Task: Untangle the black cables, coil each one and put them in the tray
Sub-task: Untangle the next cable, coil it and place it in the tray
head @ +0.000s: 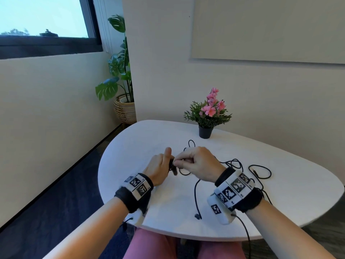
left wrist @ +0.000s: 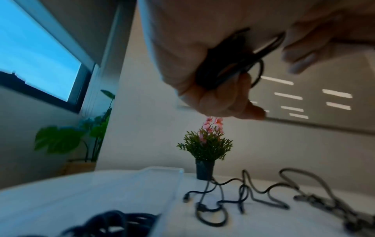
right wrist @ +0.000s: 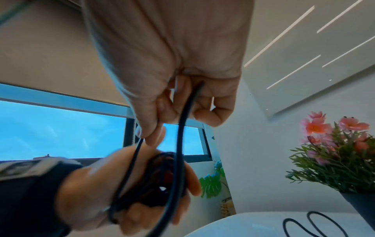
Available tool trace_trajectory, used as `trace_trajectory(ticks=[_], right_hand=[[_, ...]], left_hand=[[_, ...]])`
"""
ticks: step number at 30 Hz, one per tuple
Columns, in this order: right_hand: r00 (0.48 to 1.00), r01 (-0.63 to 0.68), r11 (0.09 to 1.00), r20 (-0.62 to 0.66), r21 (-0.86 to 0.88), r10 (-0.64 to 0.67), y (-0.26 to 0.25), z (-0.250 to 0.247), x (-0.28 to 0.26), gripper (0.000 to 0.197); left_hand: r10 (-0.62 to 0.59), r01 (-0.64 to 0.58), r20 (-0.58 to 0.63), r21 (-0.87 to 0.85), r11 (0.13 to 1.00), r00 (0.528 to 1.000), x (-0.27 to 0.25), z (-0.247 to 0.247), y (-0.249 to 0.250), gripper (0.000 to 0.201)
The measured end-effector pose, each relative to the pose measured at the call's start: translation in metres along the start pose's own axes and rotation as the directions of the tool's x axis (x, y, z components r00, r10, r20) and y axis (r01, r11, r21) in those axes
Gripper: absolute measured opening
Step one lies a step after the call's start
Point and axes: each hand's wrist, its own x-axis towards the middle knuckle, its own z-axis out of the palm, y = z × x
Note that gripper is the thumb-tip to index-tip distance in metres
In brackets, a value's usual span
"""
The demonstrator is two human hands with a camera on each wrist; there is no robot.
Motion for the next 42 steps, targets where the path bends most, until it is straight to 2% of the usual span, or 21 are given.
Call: trace_trajectory(ticks=[2, 3, 4, 6, 8, 10, 14, 16, 18, 21, 26, 27, 28, 29, 31, 32, 33, 35, 36, 39, 42], right_hand=[[0.997, -0.013, 0.991, -0.078, 0.132, 0.023, 0.007, -0.002, 0.005, 0.007], [0.993, -0.027, 0.977, -0.105, 0.210, 0.051, 0.012, -0.003, 0.007, 0.010], [0.989, -0.044, 0.959, -0.125, 0.281, 0.082, 0.016, -0.004, 0.008, 0.016], [0.979, -0.106, 0.930, -0.129, 0.351, 0.160, 0.026, -0.003, 0.009, 0.030], [0.970, -0.164, 0.921, -0.115, 0.352, 0.216, 0.033, -0.005, 0.008, 0.025], [0.958, -0.204, 0.916, -0.122, 0.346, 0.259, 0.042, -0.004, 0.006, 0.019], [0.936, -0.285, 0.882, -0.091, 0.375, 0.340, 0.049, 0.008, -0.005, 0.014], [0.956, -0.259, 0.923, -0.060, 0.284, 0.286, 0.046, 0.015, -0.010, 0.016], [0.974, -0.220, 0.959, -0.022, 0.177, 0.227, 0.042, 0.022, -0.014, 0.022], [0.972, -0.229, 0.971, 0.070, 0.075, 0.224, 0.040, 0.031, -0.020, 0.031], [0.952, -0.147, 0.975, 0.244, -0.166, 0.185, 0.021, 0.055, -0.028, 0.039], [0.947, -0.135, 0.973, 0.266, -0.187, 0.182, 0.017, 0.058, -0.029, 0.036], [0.943, -0.121, 0.971, 0.281, -0.206, 0.177, 0.014, 0.060, -0.030, 0.032], [0.941, -0.104, 0.970, 0.293, -0.218, 0.166, 0.010, 0.061, -0.031, 0.027], [0.946, -0.045, 0.978, 0.306, -0.203, 0.108, -0.001, 0.061, -0.032, 0.024], [0.952, -0.008, 0.983, 0.299, -0.184, 0.064, -0.005, 0.059, -0.032, 0.026], [0.959, 0.035, 0.984, 0.282, -0.175, 0.015, -0.009, 0.055, -0.031, 0.026], [0.967, 0.118, 0.974, 0.244, -0.194, -0.068, -0.013, 0.043, -0.026, 0.023], [0.970, 0.140, 0.969, 0.225, -0.203, -0.093, -0.016, 0.034, -0.023, 0.020], [0.983, 0.153, 0.980, 0.119, -0.125, -0.138, -0.017, 0.011, -0.014, 0.011], [0.998, 0.037, 0.997, 0.043, 0.070, -0.040, -0.014, -0.001, -0.008, 0.006]], left_hand=[[-0.032, 0.063, 0.120, -0.263, 0.963, 0.992, -0.007, 0.003, 0.007, 0.091], [-0.036, 0.092, 0.172, -0.331, 0.939, 0.984, -0.009, 0.003, 0.010, 0.090], [-0.025, 0.099, 0.207, -0.355, 0.930, 0.978, -0.010, 0.002, 0.012, 0.086], [0.019, 0.069, 0.230, -0.368, 0.927, 0.973, -0.012, -0.001, 0.019, 0.061], [0.042, 0.047, 0.201, -0.417, 0.907, 0.979, -0.013, -0.003, 0.023, 0.034], [0.013, 0.065, 0.143, -0.524, 0.849, 0.990, -0.012, -0.005, 0.025, 0.028], [-0.145, 0.095, -0.016, -0.685, 0.723, 0.989, -0.007, -0.003, 0.025, 0.024], [-0.219, 0.096, -0.070, -0.741, 0.664, 0.973, -0.003, 0.000, 0.023, 0.024], [-0.284, 0.106, -0.075, -0.814, 0.570, 0.956, 0.000, 0.001, 0.022, 0.026], [-0.360, 0.094, -0.072, -0.901, 0.423, 0.930, 0.006, 0.000, 0.022, 0.027], [-0.362, 0.074, -0.070, -0.926, 0.370, 0.930, 0.012, 0.004, 0.017, 0.023], [-0.376, 0.064, -0.090, -0.923, 0.379, 0.922, 0.012, 0.005, 0.019, 0.020], [-0.397, 0.060, -0.136, -0.895, 0.443, 0.908, 0.012, 0.005, 0.019, 0.016], [-0.401, 0.062, -0.201, -0.830, 0.554, 0.894, 0.012, 0.005, 0.019, 0.013], [-0.293, 0.037, -0.333, -0.602, 0.798, 0.896, 0.015, 0.005, 0.012, 0.010], [-0.204, 0.019, -0.348, -0.466, 0.884, 0.915, 0.015, 0.005, 0.007, 0.011], [-0.131, 0.022, -0.308, -0.335, 0.942, 0.942, 0.014, 0.005, 0.005, 0.015], [-0.084, 0.064, -0.127, -0.152, 0.986, 0.988, 0.008, 0.004, 0.002, 0.041], [-0.096, 0.090, -0.034, -0.146, 0.985, 0.995, 0.004, 0.003, 0.004, 0.056], [-0.102, 0.157, 0.187, -0.308, 0.939, 0.977, -0.007, 0.003, 0.013, 0.089], [-0.037, 0.179, 0.339, -0.397, 0.900, 0.940, -0.016, 0.006, 0.019, 0.107]])
